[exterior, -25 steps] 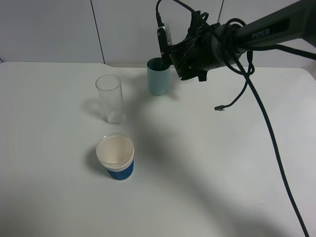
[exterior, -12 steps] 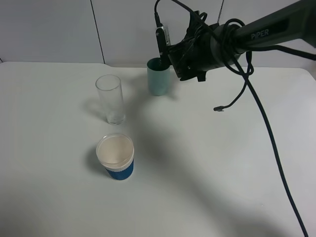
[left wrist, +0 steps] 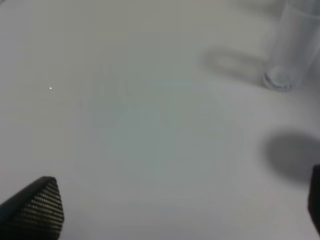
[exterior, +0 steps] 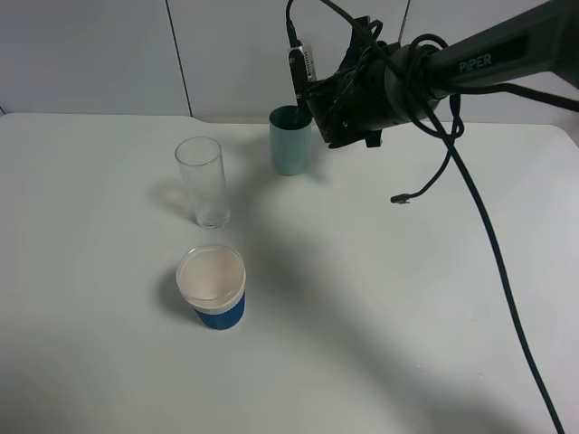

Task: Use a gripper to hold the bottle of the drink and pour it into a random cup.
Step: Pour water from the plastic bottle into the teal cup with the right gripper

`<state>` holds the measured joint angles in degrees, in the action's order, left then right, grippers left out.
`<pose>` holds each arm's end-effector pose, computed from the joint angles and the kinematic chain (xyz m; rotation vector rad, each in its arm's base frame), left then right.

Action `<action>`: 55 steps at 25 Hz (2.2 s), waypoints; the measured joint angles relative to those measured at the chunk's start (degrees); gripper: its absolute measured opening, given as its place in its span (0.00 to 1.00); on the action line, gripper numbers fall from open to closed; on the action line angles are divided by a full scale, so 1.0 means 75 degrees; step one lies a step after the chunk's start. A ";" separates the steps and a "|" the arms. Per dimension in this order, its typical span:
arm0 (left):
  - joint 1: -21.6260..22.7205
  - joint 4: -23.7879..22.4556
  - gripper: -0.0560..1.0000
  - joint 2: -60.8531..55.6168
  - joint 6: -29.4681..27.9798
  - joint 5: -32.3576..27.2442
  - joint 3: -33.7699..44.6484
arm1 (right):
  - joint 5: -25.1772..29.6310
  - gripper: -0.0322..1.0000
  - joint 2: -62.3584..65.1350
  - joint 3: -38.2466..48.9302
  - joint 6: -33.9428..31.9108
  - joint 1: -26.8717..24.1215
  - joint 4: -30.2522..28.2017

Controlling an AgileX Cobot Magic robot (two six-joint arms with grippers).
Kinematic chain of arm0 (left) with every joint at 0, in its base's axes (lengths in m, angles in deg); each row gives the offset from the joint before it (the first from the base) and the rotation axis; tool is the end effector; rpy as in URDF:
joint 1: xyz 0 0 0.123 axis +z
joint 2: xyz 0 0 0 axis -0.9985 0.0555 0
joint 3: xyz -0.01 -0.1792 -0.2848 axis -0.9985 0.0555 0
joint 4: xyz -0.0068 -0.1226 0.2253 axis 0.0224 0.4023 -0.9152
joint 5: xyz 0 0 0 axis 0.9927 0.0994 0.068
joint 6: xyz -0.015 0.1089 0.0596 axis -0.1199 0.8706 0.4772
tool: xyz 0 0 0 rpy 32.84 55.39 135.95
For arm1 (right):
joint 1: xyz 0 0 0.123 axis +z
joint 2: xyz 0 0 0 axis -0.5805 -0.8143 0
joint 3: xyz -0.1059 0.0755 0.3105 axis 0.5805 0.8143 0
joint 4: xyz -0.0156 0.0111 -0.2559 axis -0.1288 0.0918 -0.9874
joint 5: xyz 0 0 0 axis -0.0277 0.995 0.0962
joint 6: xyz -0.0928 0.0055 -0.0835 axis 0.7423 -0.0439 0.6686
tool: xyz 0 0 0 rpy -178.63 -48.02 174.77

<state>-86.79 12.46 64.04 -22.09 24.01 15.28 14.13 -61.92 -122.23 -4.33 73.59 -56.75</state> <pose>-0.0241 -0.0052 0.2665 0.0529 2.0306 -0.0253 0.4456 0.2202 0.2011 -1.5894 1.5606 -1.4726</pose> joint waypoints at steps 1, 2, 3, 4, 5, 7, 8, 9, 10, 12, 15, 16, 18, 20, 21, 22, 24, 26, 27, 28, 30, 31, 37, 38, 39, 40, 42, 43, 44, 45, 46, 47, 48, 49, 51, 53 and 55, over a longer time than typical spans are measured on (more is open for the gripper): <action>0.0000 0.0000 0.99 0.0000 0.0000 0.0000 0.0000 | 0.0000 0.56 0.0000 0.0000 0.0000 0.0000 -0.0003; 0.0000 0.0000 0.99 0.0000 0.0000 0.0000 0.0000 | 0.0000 0.56 0.0000 0.0000 0.0000 0.0000 -0.0003; 0.0000 0.0000 0.99 0.0000 0.0000 0.0000 0.0000 | 0.0000 0.56 0.0000 -0.0006 0.0000 0.0000 -0.0017; 0.0000 0.0000 0.99 0.0000 0.0000 0.0000 0.0000 | 0.0000 0.56 0.0000 -0.0006 0.0000 0.0000 -0.0016; 0.0000 0.0000 0.99 0.0000 0.0000 0.0000 0.0000 | 0.0000 0.56 0.0000 -0.0006 0.0000 0.0000 -0.0016; 0.0000 0.0000 0.99 0.0000 0.0000 0.0000 0.0000 | 0.0000 0.56 0.0000 -0.0006 0.0000 0.0000 -0.0024; 0.0000 0.0000 0.99 0.0000 0.0000 0.0000 0.0000 | 0.0000 0.56 0.0000 -0.0006 0.0000 0.0000 -0.0024; 0.0000 0.0000 0.99 0.0000 0.0000 0.0000 0.0000 | 0.0000 0.56 0.0000 -0.0006 0.0000 0.0000 -0.0024; 0.0000 0.0000 0.99 0.0000 0.0000 0.0000 0.0000 | 0.0000 0.56 0.0000 -0.0006 0.0007 0.0000 -0.0024; 0.0000 0.0000 0.99 0.0000 0.0000 0.0000 0.0000 | 0.0016 0.56 0.0000 -0.0006 0.0021 0.0000 -0.0024; 0.0000 0.0000 0.99 0.0000 0.0000 0.0000 0.0000 | 0.0058 0.56 0.0000 -0.0006 0.0021 0.0000 -0.0056; 0.0000 0.0000 0.99 0.0000 0.0000 0.0000 0.0000 | 0.0057 0.56 0.0000 -0.0006 0.0021 0.0000 -0.0083; 0.0000 0.0000 0.99 0.0000 0.0000 0.0000 0.0000 | 0.0073 0.56 0.0000 -0.0006 0.0021 0.0000 -0.0118; 0.0000 0.0000 0.99 0.0000 0.0000 0.0000 0.0000 | 0.0080 0.56 0.0000 -0.0006 0.0021 0.0000 -0.0120; 0.0000 0.0000 0.99 0.0000 0.0000 0.0000 0.0000 | 0.0089 0.56 0.0000 -0.0006 0.0021 0.0000 -0.0120; 0.0000 0.0000 0.99 0.0000 0.0000 0.0000 0.0000 | 0.0116 0.56 0.0000 -0.0006 0.0021 0.0000 -0.0120; 0.0000 0.0000 0.99 0.0000 0.0000 0.0000 0.0000 | 0.0118 0.56 0.0000 -0.0006 0.0021 0.0000 -0.0128; 0.0000 0.0000 0.99 0.0000 0.0000 0.0000 0.0000 | 0.0118 0.56 0.0000 -0.0006 0.0021 0.0000 -0.0128; 0.0000 0.0000 0.99 0.0000 0.0000 0.0000 0.0000 | 0.0118 0.56 0.0000 -0.0006 0.0021 0.0000 -0.0136; 0.0000 0.0000 0.99 0.0000 0.0000 0.0000 0.0000 | 0.0118 0.56 0.0000 -0.0006 0.0021 0.0000 -0.0136; 0.0000 0.0000 0.99 0.0000 0.0000 0.0000 0.0000 | 0.0118 0.56 0.0000 -0.0006 0.0021 0.0000 -0.0141; 0.0000 0.0000 0.99 0.0000 0.0000 0.0000 0.0000 | 0.0118 0.56 0.0000 -0.0006 0.0021 0.0000 -0.0153; 0.0000 0.0000 0.99 0.0000 0.0000 0.0000 0.0000 | 0.0127 0.56 0.0000 -0.0006 0.0151 0.0000 -0.0342; 0.0000 0.0000 0.99 0.0000 0.0000 0.0000 0.0000 | 0.0127 0.56 0.0000 -0.0006 0.0188 0.0000 -0.0347; 0.0000 0.0000 0.99 0.0000 0.0000 0.0000 0.0000 | 0.0127 0.56 0.0000 -0.0006 0.0199 0.0000 -0.0347; 0.0000 0.0000 0.99 0.0000 0.0000 0.0000 0.0000 | 0.0127 0.56 0.0000 -0.0006 0.0218 0.0000 -0.0358; 0.0000 0.0000 0.99 0.0000 0.0000 0.0000 0.0000 | 0.0127 0.56 0.0000 -0.0006 0.0233 0.0000 -0.0387; 0.0000 0.0000 0.99 0.0000 0.0000 0.0000 0.0000 | 0.0127 0.56 0.0000 -0.0006 0.0251 0.0000 -0.0392; 0.0000 0.0000 0.99 0.0000 0.0000 0.0000 0.0000 | 0.0127 0.56 0.0000 -0.0006 0.0311 0.0000 -0.0392; 0.0000 0.0000 0.99 0.0000 0.0000 0.0000 0.0000 | 0.0127 0.56 0.0000 -0.0006 0.0389 0.0000 -0.0396; 0.0000 0.0000 0.99 0.0000 0.0000 0.0000 0.0000 | 0.0127 0.56 0.0000 -0.0006 0.0499 0.0000 -0.0402; 0.0000 0.0000 0.99 0.0000 0.0000 0.0000 0.0000 | 0.0127 0.56 0.0000 -0.0006 0.0572 0.0000 -0.0412; 0.0000 0.0000 0.99 0.0000 0.0000 0.0000 0.0000 | 0.0127 0.56 0.0000 -0.0006 0.0596 0.0000 -0.0430; 0.0000 0.0000 0.99 0.0000 0.0000 0.0000 0.0000 | 0.0127 0.56 0.0000 -0.0006 0.0626 0.0000 -0.0451; 0.0000 0.0000 0.99 0.0000 0.0000 0.0000 0.0000 | 0.0133 0.56 0.0000 -0.0006 0.0650 0.0000 -0.0468; 0.0000 0.0000 0.99 0.0000 0.0000 0.0000 0.0000 | 0.0133 0.56 0.0000 -0.0006 0.0739 0.0000 -0.0477; 0.0000 0.0000 0.99 0.0000 0.0000 0.0000 0.0000 | 0.0133 0.56 0.0000 -0.0006 0.0781 0.0000 -0.0477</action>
<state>-86.79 12.46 64.04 -22.09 24.01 15.28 15.12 -61.92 -122.27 1.53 73.59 -60.32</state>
